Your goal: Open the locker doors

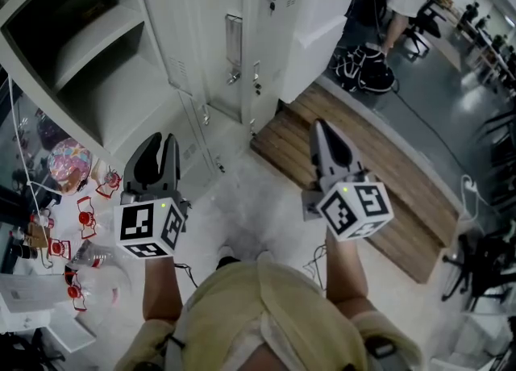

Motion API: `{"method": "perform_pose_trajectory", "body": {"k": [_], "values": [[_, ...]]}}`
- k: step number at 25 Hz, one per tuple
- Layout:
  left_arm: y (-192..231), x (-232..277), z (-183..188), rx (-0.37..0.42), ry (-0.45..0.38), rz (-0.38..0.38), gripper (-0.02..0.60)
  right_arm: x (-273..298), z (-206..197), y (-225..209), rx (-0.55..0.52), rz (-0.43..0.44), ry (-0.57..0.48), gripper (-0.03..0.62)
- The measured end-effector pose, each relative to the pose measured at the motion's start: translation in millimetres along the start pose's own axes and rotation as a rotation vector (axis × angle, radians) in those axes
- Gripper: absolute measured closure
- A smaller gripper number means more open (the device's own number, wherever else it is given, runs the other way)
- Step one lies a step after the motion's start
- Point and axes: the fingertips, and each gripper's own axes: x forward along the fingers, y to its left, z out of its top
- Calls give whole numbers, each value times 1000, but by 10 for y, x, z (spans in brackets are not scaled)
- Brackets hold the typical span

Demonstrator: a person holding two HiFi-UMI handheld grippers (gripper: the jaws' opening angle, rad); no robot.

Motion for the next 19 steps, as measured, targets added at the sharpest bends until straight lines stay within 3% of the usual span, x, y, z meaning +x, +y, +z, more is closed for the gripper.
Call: {"method": "perform_pose_trajectory", "body": {"k": [19], "values": [[-83, -116, 7, 34, 25, -4, 491, 66, -5, 56, -8, 22, -8, 591]]}}
